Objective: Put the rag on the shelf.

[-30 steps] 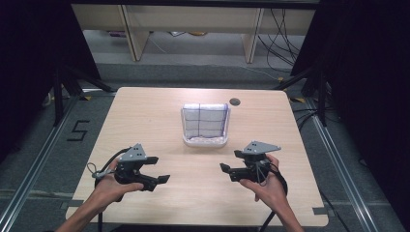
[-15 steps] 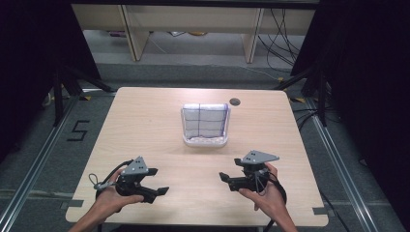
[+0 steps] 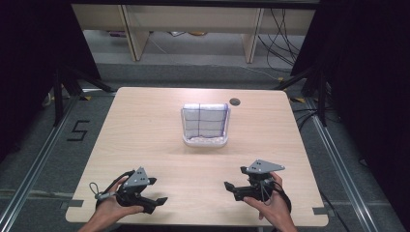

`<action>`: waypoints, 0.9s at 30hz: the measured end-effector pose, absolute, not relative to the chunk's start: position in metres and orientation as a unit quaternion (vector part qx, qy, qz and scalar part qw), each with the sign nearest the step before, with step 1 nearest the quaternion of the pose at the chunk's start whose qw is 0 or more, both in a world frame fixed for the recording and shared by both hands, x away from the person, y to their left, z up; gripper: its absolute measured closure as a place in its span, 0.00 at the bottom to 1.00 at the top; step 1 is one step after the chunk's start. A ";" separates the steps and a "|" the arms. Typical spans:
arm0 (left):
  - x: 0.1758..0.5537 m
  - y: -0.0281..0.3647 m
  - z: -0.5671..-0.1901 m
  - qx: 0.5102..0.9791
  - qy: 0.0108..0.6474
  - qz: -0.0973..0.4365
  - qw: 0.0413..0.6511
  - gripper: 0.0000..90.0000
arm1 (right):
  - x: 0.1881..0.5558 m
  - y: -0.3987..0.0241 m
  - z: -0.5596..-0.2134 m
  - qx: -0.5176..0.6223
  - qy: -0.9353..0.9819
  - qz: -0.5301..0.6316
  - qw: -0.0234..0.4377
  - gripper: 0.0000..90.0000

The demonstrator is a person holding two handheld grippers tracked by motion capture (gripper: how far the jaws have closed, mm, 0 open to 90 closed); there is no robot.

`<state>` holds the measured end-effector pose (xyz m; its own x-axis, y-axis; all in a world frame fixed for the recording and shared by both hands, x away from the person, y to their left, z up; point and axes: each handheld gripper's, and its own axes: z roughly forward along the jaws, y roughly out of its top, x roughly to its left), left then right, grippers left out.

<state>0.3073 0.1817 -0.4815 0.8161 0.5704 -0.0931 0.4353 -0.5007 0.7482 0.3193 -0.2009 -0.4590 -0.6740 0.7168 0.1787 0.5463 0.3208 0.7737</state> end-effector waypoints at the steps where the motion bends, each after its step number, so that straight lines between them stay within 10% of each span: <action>1: 0.306 0.181 -0.483 0.861 0.292 0.080 0.410 0.23 | 0.319 -0.203 -0.461 0.385 0.808 0.432 0.111 0.20; 27: 0.294 0.189 -0.505 0.865 0.302 0.079 0.392 0.22 | 0.305 -0.211 -0.484 0.374 0.842 0.375 0.107 0.19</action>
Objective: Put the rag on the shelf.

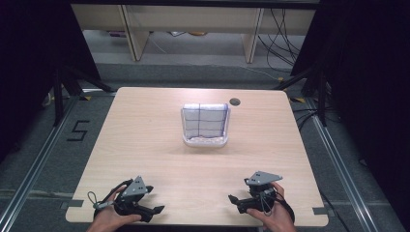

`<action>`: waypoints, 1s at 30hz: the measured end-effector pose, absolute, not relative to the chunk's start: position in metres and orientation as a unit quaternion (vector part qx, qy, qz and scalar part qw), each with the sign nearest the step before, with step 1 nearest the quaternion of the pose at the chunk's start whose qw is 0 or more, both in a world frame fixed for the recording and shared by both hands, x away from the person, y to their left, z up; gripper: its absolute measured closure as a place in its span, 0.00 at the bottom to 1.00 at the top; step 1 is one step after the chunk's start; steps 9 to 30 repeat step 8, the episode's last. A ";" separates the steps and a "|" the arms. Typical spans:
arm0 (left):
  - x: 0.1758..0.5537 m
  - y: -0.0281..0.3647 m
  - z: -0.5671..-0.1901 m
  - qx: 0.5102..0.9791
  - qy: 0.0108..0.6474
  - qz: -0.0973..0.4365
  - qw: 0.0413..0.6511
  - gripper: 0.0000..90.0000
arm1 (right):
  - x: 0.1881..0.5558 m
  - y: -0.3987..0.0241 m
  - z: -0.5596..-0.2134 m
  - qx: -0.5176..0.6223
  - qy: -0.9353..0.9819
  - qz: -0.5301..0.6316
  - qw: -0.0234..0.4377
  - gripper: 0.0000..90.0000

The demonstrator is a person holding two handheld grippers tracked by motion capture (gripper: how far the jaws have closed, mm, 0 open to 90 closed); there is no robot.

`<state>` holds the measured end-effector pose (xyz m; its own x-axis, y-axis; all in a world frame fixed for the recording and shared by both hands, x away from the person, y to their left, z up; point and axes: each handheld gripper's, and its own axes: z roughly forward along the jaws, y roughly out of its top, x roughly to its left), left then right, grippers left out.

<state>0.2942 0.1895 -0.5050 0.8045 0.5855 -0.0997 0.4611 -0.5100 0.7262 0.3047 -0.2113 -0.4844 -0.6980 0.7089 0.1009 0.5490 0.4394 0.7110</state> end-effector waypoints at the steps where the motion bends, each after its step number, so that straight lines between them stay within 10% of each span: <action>1: 0.294 0.190 -0.505 0.867 0.303 0.076 0.387 0.22 | 0.306 -0.211 -0.486 0.362 0.846 0.376 0.107 0.19; 30: 0.296 0.191 -0.506 0.869 0.297 0.080 0.387 0.22 | 0.306 -0.210 -0.487 0.364 0.847 0.372 0.111 0.19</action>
